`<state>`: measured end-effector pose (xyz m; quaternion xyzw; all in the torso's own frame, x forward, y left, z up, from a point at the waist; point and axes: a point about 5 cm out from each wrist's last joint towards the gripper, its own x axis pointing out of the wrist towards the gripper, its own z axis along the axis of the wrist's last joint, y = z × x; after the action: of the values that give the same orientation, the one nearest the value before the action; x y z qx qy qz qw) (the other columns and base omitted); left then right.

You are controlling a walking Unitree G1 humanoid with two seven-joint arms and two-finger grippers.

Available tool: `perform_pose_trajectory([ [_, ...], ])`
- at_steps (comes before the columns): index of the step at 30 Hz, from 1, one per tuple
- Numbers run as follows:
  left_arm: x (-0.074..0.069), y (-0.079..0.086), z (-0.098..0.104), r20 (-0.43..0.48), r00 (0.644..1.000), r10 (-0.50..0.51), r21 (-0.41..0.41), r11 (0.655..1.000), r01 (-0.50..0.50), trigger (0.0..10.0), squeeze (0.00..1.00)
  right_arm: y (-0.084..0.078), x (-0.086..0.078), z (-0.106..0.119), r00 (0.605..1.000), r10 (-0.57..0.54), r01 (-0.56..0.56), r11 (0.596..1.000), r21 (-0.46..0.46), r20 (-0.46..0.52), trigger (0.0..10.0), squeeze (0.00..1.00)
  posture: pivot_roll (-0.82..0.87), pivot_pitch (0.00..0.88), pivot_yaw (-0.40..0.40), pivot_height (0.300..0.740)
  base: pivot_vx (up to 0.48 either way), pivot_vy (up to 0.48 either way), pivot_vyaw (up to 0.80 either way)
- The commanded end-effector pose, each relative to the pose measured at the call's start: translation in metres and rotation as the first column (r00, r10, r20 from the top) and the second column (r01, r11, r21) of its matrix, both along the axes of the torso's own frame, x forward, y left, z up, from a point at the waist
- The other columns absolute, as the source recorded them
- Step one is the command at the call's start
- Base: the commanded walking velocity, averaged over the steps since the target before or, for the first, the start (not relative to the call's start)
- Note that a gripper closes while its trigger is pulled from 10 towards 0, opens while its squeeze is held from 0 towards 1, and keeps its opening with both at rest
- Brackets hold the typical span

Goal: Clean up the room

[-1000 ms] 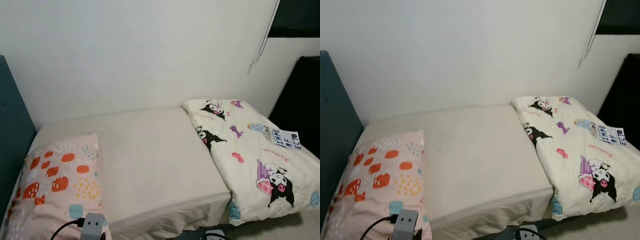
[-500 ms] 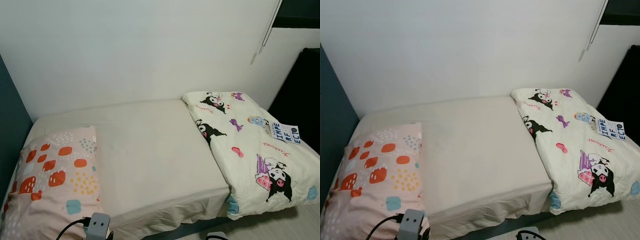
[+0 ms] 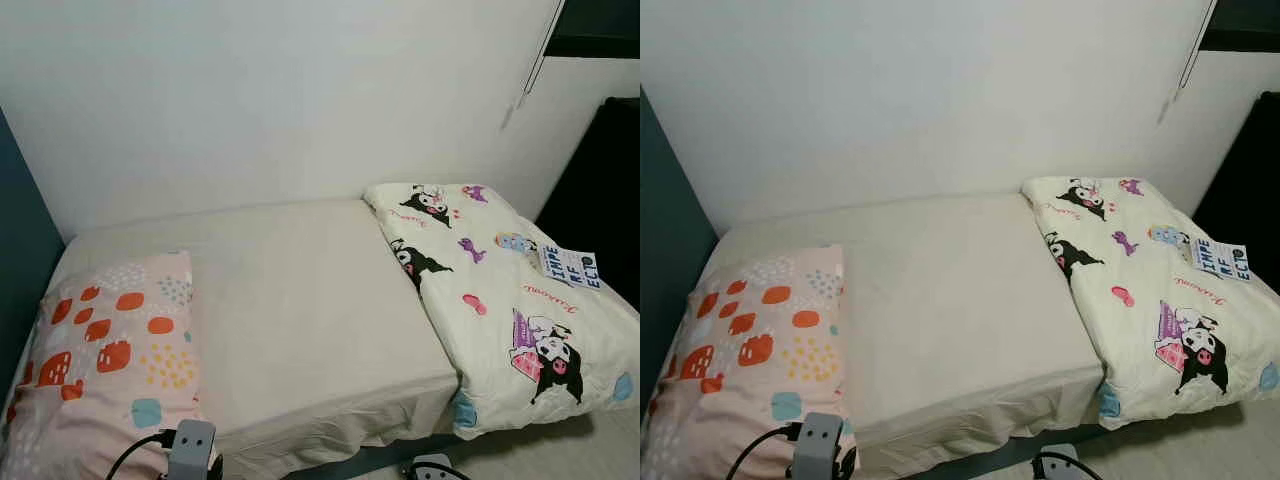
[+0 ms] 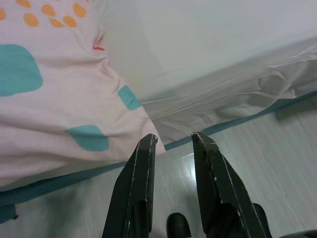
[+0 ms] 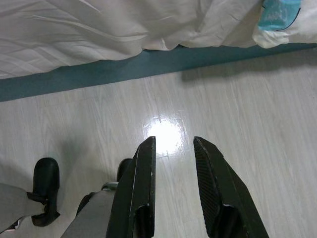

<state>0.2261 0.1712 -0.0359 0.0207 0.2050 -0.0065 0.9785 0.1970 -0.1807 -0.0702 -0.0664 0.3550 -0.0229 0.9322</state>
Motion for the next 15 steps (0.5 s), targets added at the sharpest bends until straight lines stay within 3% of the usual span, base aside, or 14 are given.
perform_pose_trajectory([
  [1,-0.0075,-0.0019,-0.0067,-0.040,0.999,-0.002,0.004,1.000,0.002,10.0,0.00,-0.0031,-0.0039,-0.0021,1.000,-0.008,0.008,1.000,-0.004,-0.014,10.0,0.00,0.04,0.101,-0.073,0.740,0.000,0.000,0.00],
  [11,-0.0070,-0.0006,-0.0055,-0.029,0.999,0.013,0.002,1.000,-0.013,10.0,0.00,-0.0033,-0.0051,-0.0024,1.000,-0.005,0.005,1.000,-0.007,-0.012,10.0,0.00,0.04,0.102,-0.067,0.740,0.000,0.000,0.00],
  [15,-0.0055,-0.0015,-0.0034,-0.011,1.000,0.026,-0.037,0.999,-0.027,10.0,0.00,-0.0031,-0.0061,-0.0025,1.000,-0.003,0.003,1.000,-0.005,-0.007,10.0,0.00,0.04,0.099,-0.071,0.740,0.000,0.000,0.00],
])
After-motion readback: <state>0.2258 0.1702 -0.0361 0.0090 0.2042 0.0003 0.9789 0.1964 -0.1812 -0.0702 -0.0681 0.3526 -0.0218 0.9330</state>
